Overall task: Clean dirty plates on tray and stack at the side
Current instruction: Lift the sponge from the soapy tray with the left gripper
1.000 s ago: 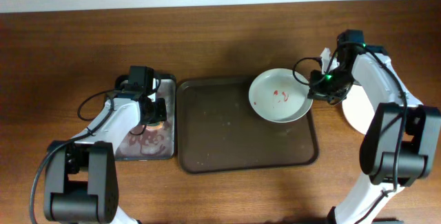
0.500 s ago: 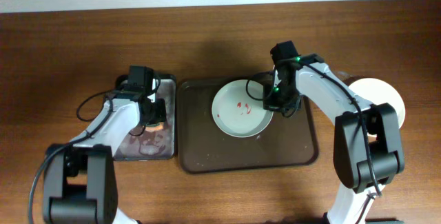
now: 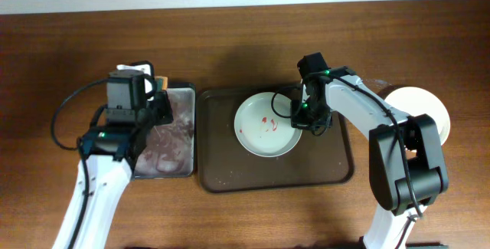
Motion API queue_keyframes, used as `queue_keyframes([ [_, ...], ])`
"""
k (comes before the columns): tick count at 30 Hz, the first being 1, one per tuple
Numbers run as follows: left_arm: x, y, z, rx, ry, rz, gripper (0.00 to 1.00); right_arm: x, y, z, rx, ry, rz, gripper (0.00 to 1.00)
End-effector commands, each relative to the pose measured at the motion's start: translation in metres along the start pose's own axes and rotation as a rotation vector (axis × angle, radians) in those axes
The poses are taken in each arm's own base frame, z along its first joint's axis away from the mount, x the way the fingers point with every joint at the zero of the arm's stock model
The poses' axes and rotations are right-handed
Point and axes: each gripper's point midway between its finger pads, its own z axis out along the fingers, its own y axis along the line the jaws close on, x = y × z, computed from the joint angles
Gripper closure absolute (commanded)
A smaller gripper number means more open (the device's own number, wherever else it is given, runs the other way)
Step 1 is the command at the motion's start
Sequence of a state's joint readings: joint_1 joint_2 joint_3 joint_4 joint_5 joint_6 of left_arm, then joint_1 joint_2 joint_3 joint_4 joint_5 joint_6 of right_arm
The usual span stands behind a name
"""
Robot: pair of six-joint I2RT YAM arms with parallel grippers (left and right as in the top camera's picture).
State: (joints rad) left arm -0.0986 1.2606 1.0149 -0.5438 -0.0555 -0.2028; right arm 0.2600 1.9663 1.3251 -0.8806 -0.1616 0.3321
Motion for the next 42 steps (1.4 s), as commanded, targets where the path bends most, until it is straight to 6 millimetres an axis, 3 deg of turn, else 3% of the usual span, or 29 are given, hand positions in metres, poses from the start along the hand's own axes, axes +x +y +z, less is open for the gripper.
queue_keyframes([
  [1, -0.018, -0.003, -0.026, 0.027, -0.093, -0.024, 1.00, 0.001, 0.000, -0.006, 0.018, -0.021, -0.025, 0.96],
  [12, -0.069, -0.009, -0.104, 0.140, -0.389, -0.269, 1.00, 0.002, 0.000, -0.006, 0.018, -0.021, -0.025, 0.96],
  [26, -0.077, -0.011, -0.114, 0.169, -0.429, -0.320, 1.00, 0.002, 0.000, -0.006, 0.018, -0.020, -0.041, 0.96],
  [29, -0.074, -0.011, -0.105, 0.160, -0.403, -0.320, 1.00, 0.002, 0.000, -0.006, 0.018, -0.020, -0.041, 0.96],
  [33, -0.057, -0.009, -0.071, 0.118, -0.290, -0.316, 1.00, 0.002, 0.000, -0.006, 0.018, -0.020, -0.041, 0.96],
  [37, -0.025, -0.005, -0.022, 0.052, -0.110, -0.308, 1.00, 0.002, 0.000, -0.006, 0.018, -0.020, -0.041, 0.96],
  [42, 0.032, 0.003, 0.034, -0.043, 0.145, -0.294, 1.00, 0.002, 0.000, -0.006, 0.018, -0.020, -0.041, 0.96],
])
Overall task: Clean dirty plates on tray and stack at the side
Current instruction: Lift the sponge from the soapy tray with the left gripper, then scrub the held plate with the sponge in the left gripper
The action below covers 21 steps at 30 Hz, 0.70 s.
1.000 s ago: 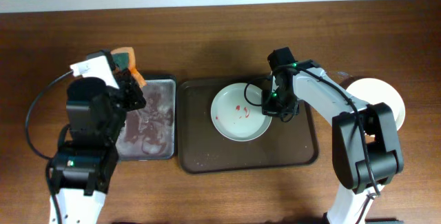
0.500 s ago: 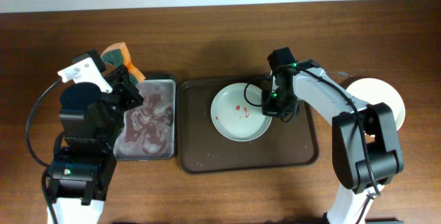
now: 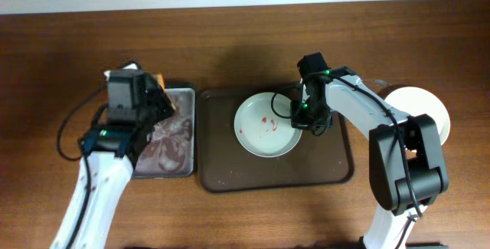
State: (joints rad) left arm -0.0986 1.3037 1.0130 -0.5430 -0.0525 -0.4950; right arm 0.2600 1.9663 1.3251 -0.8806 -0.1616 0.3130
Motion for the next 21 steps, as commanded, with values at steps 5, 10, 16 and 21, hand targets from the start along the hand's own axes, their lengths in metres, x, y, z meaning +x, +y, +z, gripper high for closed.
queue_keyframes([
  [5, 0.075, 0.036, 0.062, -0.172, 0.326, 0.008, 1.00, 0.002, 0.000, -0.006, 0.019, -0.017, -0.021, 0.96],
  [10, 0.088, 0.041, 0.061, -0.192, 0.388, 0.021, 1.00, 0.003, 0.000, -0.006, 0.019, -0.014, -0.021, 0.96],
  [16, 0.067, -0.040, 0.040, 0.177, 0.417, 0.274, 1.00, 0.012, 0.013, -0.006, -0.059, 0.029, -0.017, 0.96],
  [21, 0.097, -0.105, 0.043, 0.330, 0.417, 0.403, 1.00, 0.018, 0.018, -0.007, -0.094, 0.060, 0.040, 0.96],
])
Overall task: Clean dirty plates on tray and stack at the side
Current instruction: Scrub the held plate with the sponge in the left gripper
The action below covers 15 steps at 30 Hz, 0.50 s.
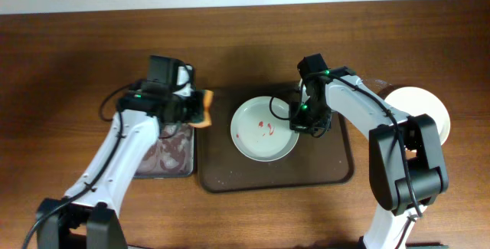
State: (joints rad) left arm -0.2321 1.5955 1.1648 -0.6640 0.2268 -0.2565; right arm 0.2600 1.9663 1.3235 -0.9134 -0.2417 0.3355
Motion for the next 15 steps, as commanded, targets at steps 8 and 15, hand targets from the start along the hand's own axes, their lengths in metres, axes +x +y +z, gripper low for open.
queue_keyframes([
  [8, 0.044, -0.084, 0.062, 0.166, 0.170, 0.002, 1.00, 0.006, 0.008, -0.006, -0.029, 0.003, 0.009, 0.96],
  [15, 0.048, -0.106, 0.078, 0.190, 0.190, -0.212, 1.00, 0.007, 0.008, -0.006, -0.027, 0.007, 0.010, 0.96],
])
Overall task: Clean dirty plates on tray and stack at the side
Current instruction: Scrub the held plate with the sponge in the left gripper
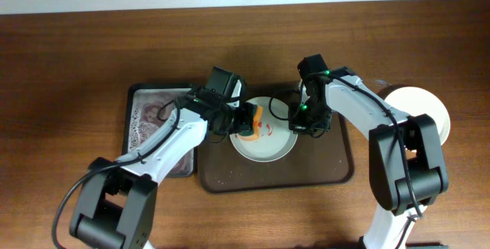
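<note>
A white plate (268, 143) with red smears lies on the dark brown tray (321, 172). My left gripper (246, 119) is shut on an orange sponge (253, 117) and holds it over the plate's left part. At the plate's right rim my right gripper (300, 119) appears shut on the edge. A clean white plate (426, 108) rests on the table at the far right.
A metal basin (145, 122) with reddish, foamy water stands left of the tray. Crumbs dot the tray's front part. Bare wooden table surrounds everything, and both arms reach in from the front edge.
My left gripper has carried the sponge rightward from the gap between basin and tray to a spot over the dirty plate. The right gripper and plate stayed put.
First my left gripper was at the basin's far end with the sponge. It stayed over the basin's left edge, then stood between basin and tray, and now holds the sponge over the plate. Throughout, the right gripper kept to the plate's right rim.
</note>
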Motion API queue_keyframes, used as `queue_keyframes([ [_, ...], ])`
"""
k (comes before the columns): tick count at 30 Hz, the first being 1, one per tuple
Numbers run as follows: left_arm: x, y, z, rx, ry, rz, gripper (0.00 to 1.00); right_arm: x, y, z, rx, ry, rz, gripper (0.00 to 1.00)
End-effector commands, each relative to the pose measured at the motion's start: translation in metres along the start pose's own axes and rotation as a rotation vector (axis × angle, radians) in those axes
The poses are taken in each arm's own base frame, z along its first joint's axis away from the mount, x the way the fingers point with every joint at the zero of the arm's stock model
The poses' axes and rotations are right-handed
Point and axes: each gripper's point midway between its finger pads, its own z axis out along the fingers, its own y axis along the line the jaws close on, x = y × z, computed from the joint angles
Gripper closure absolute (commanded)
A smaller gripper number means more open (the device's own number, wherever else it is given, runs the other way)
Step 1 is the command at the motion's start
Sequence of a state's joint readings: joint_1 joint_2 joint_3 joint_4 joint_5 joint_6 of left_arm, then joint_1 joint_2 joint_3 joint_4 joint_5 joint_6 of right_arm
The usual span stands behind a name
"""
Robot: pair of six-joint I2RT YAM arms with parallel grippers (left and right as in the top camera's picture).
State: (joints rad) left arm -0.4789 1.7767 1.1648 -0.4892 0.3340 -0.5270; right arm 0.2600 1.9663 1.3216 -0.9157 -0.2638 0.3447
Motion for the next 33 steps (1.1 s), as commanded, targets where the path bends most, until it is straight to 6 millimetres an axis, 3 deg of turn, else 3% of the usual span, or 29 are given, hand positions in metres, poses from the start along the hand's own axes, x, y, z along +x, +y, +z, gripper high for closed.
queue_keyframes([
  [1, 0.005, -0.010, 0.017, 0.041, 0.042, -0.175, 1.00, 0.005, 0.005, -0.006, -0.007, -0.003, 0.000, 0.96],
  [6, 0.002, -0.049, 0.035, 0.252, 0.076, -0.114, 1.00, 0.006, 0.004, -0.006, -0.007, -0.002, 0.000, 0.96],
  [14, 0.011, -0.053, 0.059, 0.296, 0.137, -0.185, 1.00, 0.006, 0.004, -0.006, -0.007, -0.002, 0.000, 0.96],
  [21, 0.013, -0.048, 0.063, 0.279, 0.141, -0.192, 1.00, 0.005, 0.005, -0.006, -0.008, -0.004, 0.000, 0.96],
  [24, 0.019, -0.016, 0.069, 0.112, 0.123, -0.237, 1.00, 0.006, 0.005, -0.006, -0.007, -0.003, 0.000, 0.96],
  [30, 0.010, 0.013, 0.065, 0.031, 0.093, -0.256, 1.00, 0.006, 0.004, -0.006, -0.007, -0.001, -0.003, 0.96],
  [33, 0.015, 0.027, 0.059, -0.004, 0.123, -0.240, 1.00, 0.006, 0.004, -0.006, -0.007, -0.002, -0.003, 0.96],
])
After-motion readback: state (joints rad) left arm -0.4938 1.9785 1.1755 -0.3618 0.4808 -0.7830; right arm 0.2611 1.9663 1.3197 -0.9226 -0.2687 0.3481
